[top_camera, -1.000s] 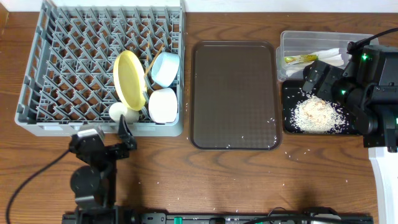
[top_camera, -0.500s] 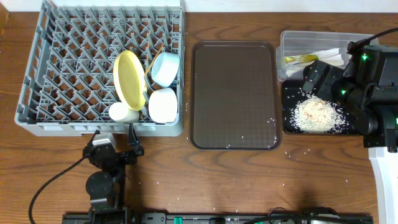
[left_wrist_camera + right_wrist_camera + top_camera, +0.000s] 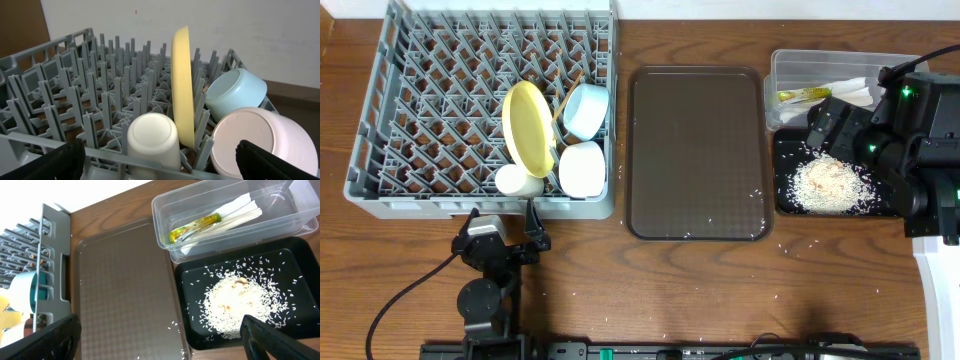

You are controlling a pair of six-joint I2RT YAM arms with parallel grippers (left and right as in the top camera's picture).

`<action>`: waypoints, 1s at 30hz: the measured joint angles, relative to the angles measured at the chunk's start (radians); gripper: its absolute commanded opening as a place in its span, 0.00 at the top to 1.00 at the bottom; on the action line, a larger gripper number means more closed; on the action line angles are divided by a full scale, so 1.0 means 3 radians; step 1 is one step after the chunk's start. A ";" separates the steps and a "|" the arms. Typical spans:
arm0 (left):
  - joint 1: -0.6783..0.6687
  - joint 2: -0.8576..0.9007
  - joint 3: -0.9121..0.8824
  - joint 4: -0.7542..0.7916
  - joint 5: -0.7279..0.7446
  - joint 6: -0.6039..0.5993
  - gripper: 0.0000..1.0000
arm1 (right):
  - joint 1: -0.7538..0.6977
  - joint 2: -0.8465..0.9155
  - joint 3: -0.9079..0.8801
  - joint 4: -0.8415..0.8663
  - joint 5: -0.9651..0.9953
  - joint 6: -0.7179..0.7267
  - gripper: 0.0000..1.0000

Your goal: Sort waste into correct bins and load items into the dishwasher

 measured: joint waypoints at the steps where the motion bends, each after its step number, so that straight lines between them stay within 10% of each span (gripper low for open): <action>1: 0.0000 0.0014 0.0000 -0.0001 0.0000 0.0000 0.02 | 0.0000 0.0000 0.0000 0.0000 0.0000 0.0000 0.01; 30: 0.0000 0.0028 0.0004 -0.0005 0.0000 0.0010 0.02 | 0.0042 -0.0287 -0.0409 0.0562 0.0816 -0.0045 0.01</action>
